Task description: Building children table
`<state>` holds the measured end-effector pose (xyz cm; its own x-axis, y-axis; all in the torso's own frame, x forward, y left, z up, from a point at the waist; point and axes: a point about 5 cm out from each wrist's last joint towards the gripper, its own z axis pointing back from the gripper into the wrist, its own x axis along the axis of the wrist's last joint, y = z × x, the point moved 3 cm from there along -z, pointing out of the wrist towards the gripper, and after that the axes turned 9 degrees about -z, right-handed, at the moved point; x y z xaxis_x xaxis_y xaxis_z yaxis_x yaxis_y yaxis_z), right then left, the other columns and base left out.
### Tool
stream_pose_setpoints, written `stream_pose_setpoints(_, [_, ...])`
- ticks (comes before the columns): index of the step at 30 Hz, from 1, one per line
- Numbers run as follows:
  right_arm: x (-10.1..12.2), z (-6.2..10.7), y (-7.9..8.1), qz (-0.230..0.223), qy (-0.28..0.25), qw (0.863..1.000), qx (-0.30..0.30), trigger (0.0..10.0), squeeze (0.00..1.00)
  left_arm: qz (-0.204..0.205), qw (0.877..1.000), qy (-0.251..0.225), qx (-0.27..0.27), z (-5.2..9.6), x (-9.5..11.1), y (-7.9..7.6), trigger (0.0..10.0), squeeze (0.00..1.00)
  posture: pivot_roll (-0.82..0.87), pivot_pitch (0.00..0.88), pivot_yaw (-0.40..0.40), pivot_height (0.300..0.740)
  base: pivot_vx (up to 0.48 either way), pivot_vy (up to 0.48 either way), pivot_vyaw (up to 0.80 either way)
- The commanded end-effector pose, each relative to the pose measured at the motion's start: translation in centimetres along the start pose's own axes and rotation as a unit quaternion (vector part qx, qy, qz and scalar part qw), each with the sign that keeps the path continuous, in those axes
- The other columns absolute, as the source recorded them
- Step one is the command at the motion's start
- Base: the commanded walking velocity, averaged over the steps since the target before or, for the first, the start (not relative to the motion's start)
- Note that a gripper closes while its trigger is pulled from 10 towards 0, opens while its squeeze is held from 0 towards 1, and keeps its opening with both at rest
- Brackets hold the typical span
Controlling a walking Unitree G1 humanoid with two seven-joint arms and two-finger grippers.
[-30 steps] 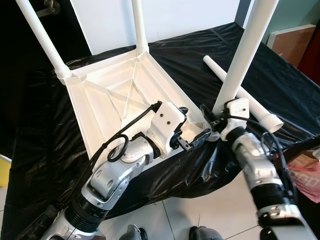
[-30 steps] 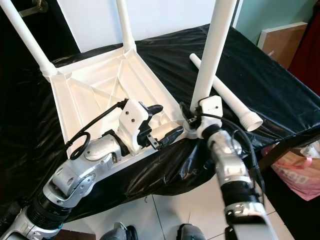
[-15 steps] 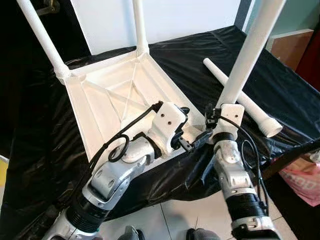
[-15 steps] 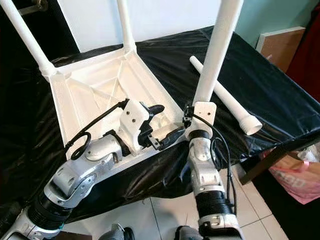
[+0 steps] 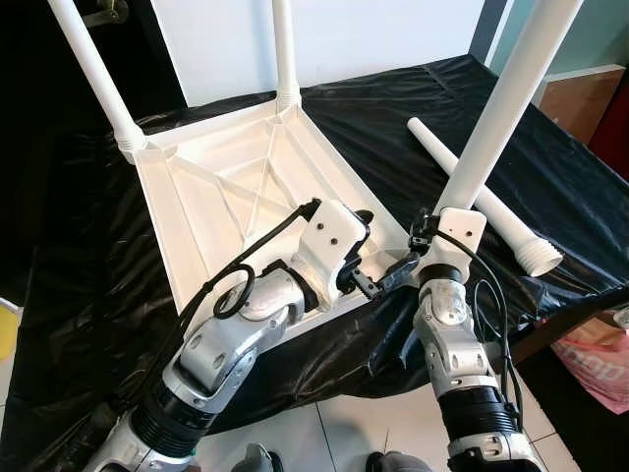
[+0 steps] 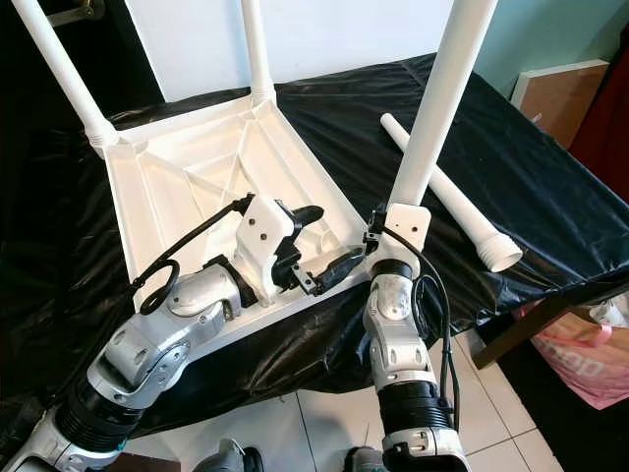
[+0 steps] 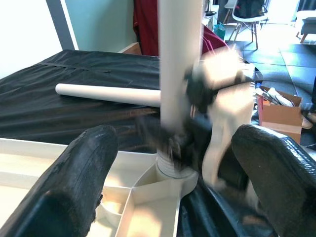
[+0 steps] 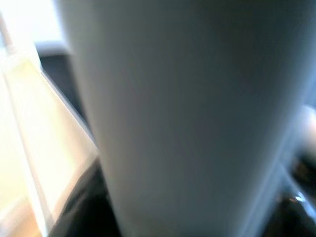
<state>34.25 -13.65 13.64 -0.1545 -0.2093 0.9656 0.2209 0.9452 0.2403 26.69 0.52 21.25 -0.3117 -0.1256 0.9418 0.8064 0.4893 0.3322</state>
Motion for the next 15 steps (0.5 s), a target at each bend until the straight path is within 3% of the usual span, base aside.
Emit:
stream_pose_setpoints(1, [-1.7,0.5,-0.9,0.0,0.035,0.999,-0.014,10.0,0.88,0.002,0.999,-0.009,-0.048,0.0,0.1,-0.7,10.0,0.0,-0.03,0.093,0.034,0.74,0.0,0.0,0.0])
stream_pose_setpoints(2, [-1.7,0.5,-0.9,0.0,0.035,0.999,-0.014,10.0,0.88,0.002,0.999,-0.009,-0.048,0.0,0.1,-0.7,10.0,0.0,-0.03,0.093,0.034,0.74,0.0,0.0,0.0])
stream_pose_setpoints(3, [-1.2,0.3,-0.7,-0.006,0.024,1.0,-0.001,10.0,1.0,0.002,0.999,-0.009,-0.048,0.0,0.1,-0.7,10.0,0.0,-0.03,0.093,0.035,0.74,0.0,0.0,0.0])
stream_pose_setpoints(9, [0.8,-0.3,-0.3,-0.015,-0.015,0.996,0.082,10.0,1.0,0.001,0.999,-0.01,-0.046,0.0,0.2,-0.6,10.0,0.0,-0.04,0.097,0.039,0.74,0.0,0.0,0.0])
stream_pose_setpoints(12, [1.1,-0.4,-0.3,-0.013,-0.017,0.995,0.097,10.0,1.0,0.001,0.999,-0.01,-0.046,0.0,0.2,-0.6,10.0,0.0,-0.04,0.097,0.039,0.74,0.0,0.0,0.0])
stream_pose_setpoints(13, [1.2,-0.6,-0.4,-0.011,-0.012,0.993,0.121,10.0,0.0,0.0,0.999,-0.01,-0.046,-0.1,0.2,-0.5,10.0,0.0,-0.04,0.097,0.041,0.74,0.0,0.0,0.0])
stream_pose_setpoints(14, [1.2,-0.6,-0.4,-0.011,-0.012,0.993,0.121,10.0,0.0,0.0,0.999,-0.01,-0.046,-0.1,0.2,-0.5,10.0,0.0,-0.04,0.097,0.041,0.74,0.0,0.0,0.0])
stream_pose_setpoints(15, [1.6,-0.9,-0.7,-0.005,-0.005,0.985,0.172,10.0,0.0,0.0,0.999,-0.01,-0.048,-0.2,0.2,-0.5,10.0,0.0,-0.04,0.098,0.044,0.74,0.0,0.0,0.0])
